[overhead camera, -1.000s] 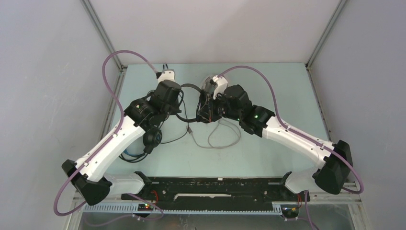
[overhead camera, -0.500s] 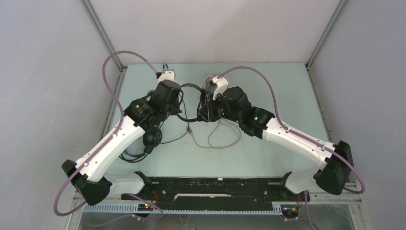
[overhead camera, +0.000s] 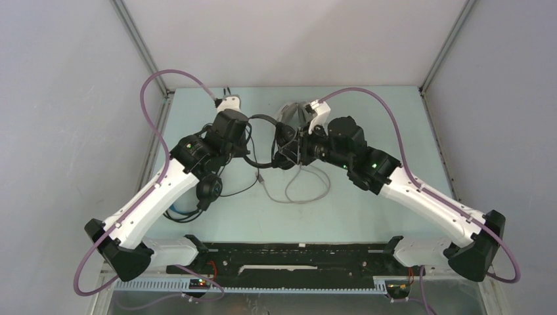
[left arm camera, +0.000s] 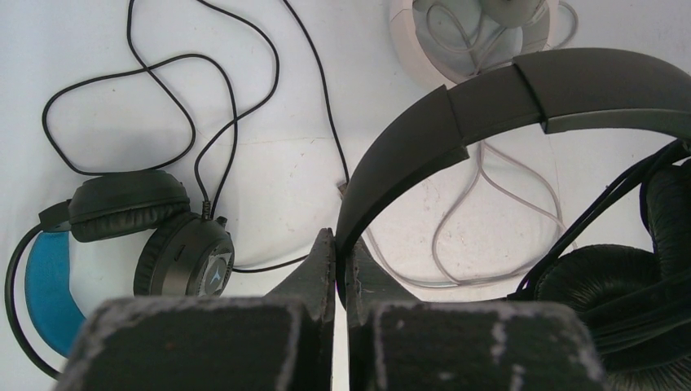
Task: Wrap the headphones
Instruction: Wrap the headphones cable around the headphones, then pick up the headphones from the center of the board.
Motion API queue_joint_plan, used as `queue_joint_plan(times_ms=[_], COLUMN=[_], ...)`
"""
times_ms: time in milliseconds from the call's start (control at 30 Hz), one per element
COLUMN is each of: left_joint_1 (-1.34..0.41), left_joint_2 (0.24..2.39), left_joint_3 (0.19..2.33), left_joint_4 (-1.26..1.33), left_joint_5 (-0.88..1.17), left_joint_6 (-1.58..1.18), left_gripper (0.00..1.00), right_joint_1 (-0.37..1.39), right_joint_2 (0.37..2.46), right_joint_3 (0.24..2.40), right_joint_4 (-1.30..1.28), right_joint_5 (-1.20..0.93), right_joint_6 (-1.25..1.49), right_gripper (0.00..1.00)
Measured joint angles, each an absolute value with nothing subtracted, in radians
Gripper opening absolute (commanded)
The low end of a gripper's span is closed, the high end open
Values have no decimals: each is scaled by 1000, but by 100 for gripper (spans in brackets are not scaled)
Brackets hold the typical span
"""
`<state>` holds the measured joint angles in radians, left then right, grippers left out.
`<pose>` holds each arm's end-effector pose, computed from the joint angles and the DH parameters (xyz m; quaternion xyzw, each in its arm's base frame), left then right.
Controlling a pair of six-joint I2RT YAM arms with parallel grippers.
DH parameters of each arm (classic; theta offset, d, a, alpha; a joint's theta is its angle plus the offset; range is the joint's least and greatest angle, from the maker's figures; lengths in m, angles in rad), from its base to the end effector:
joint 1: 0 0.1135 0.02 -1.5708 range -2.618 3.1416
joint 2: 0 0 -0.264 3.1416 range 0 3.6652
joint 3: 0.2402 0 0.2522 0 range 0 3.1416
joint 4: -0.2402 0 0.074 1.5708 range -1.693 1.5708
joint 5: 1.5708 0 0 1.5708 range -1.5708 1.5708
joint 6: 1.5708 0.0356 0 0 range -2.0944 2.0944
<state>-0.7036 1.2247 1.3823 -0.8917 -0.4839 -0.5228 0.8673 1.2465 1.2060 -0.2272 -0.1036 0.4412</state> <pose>0.1947 -0.1435 0.3889 -0.0168 0.8923 -0.0479 0.4486 0.1839 0.2224 0.3848 -0.1986 0.7695 0.4012 0.4555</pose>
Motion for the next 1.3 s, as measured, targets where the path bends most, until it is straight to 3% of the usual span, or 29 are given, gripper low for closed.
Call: queue_joint_plan(times_ms=[133,400,533,600,900,1300], left_joint_1=[-704,-704,-709,-721,-792,-883], left_joint_2=[1225,1242,1325,1402,1777,2212], left_joint_3=[1382,1381,1390,1412,1696,2098], left_joint_4=[-891,-840,-829,-820,-750,-656], left_joint_5=[-476,-423,-400,-381,-282,-150], left_joint_6=[-517,-488,-488,-489,-511,-599], left_gripper=[0,0,0,0,0,0], right_joint_1=[846,822,817,814,811,809], right_joint_2=[1216,1074,961,892,585,473], right_joint_3=[1206,1205,1205,1205,1164,1123], right_joint_4=[-233,-286,-354,-396,-500,-597], right_joint_5=[-156,-175,-124,-90,73,143], right_joint_6=[458,477,480,480,480,481], right_gripper=[37,74,85,99,100,99])
